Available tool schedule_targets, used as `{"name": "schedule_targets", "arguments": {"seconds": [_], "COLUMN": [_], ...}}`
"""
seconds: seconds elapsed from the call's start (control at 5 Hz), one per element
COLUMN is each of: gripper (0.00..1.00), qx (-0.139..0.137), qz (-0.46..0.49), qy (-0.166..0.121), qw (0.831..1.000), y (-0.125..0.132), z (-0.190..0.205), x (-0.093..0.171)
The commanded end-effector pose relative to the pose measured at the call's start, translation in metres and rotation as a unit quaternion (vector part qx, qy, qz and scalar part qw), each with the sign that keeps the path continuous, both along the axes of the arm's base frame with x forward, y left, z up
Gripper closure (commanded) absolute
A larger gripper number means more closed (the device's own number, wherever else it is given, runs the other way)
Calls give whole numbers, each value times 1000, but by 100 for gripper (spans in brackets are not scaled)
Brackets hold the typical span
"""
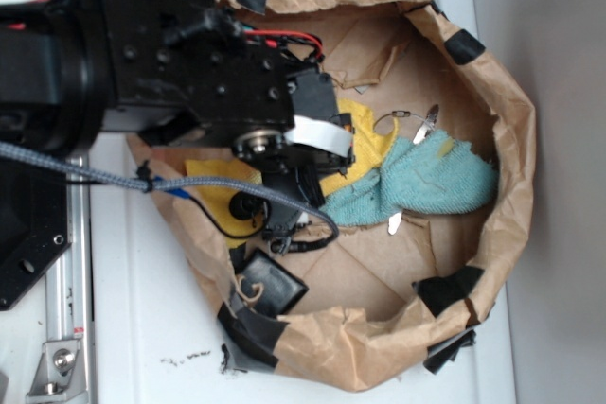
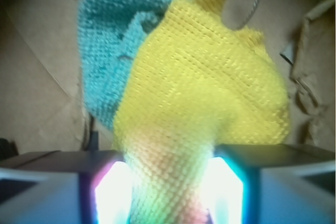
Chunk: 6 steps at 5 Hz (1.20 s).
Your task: Grab the yellow cloth.
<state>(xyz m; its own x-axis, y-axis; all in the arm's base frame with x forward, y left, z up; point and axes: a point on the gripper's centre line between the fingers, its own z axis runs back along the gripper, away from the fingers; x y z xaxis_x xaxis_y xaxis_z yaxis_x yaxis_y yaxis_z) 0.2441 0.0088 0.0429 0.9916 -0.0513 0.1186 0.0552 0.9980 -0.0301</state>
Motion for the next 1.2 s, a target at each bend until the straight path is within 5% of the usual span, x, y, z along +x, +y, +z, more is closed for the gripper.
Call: {"name": "schedule_targets", "arguments": {"seconds": [0.0,0.4,0.8,1.0], "gripper": [100,100,100,100], "qx": [9,30,36,36], "qz": [-10,12,36,35], "qy": [-38,-100,-122,-108], "qw": [999,994,991,993], "y": [8,21,27,22], "z": [20,92,166,173], "x": [13,9,-6,-7]}}
